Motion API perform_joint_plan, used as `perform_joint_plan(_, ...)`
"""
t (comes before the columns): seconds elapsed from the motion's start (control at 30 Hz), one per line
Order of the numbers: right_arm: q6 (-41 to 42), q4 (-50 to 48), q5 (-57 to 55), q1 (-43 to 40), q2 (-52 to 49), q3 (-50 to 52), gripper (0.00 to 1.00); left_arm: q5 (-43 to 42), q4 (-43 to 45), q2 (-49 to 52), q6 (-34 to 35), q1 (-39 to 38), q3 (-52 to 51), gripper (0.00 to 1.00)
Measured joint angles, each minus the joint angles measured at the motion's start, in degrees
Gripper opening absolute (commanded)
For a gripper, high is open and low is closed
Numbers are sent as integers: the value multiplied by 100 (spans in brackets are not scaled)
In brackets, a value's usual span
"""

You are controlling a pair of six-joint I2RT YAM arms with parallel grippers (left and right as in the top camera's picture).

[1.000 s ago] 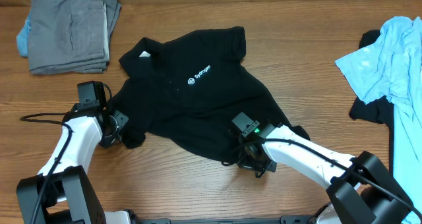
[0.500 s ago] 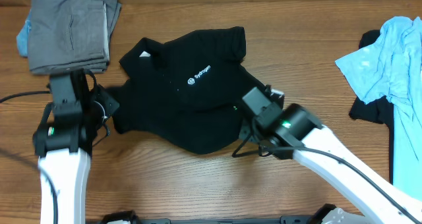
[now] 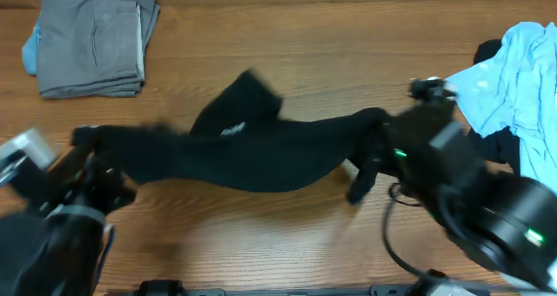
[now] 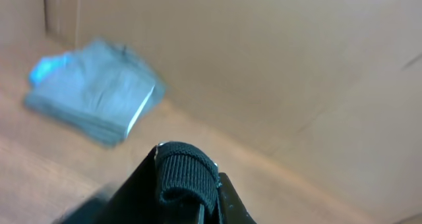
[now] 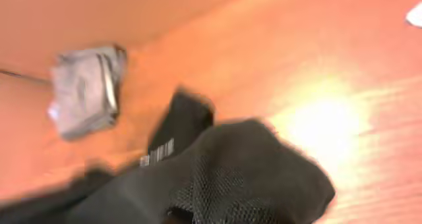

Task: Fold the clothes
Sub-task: 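Lift the shirt with both grippers and shake it out flat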

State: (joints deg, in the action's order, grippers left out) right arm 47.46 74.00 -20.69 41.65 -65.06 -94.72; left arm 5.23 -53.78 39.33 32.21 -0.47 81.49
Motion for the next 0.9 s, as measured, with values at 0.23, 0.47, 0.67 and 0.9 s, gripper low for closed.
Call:
perform_joint_plan(0.23, -142, 20, -278, 0, 317, -798, 4, 195, -55, -61, -162, 0, 1384, 4)
perform_joint_plan(0.47, -192, -140, -909, 0, 431, -1239, 4, 496, 407, -15, -420, 0, 1729, 4)
perform_joint_plan(0.67, -140, -105, -1320, 0, -13, -1255, 4, 538, 409, 1016, -522, 0, 1801, 4)
perform_joint_plan(0.9, 238, -256, -1473, -507, -1370, -1252, 4, 579, 890, 3462, -544, 0, 1790, 4)
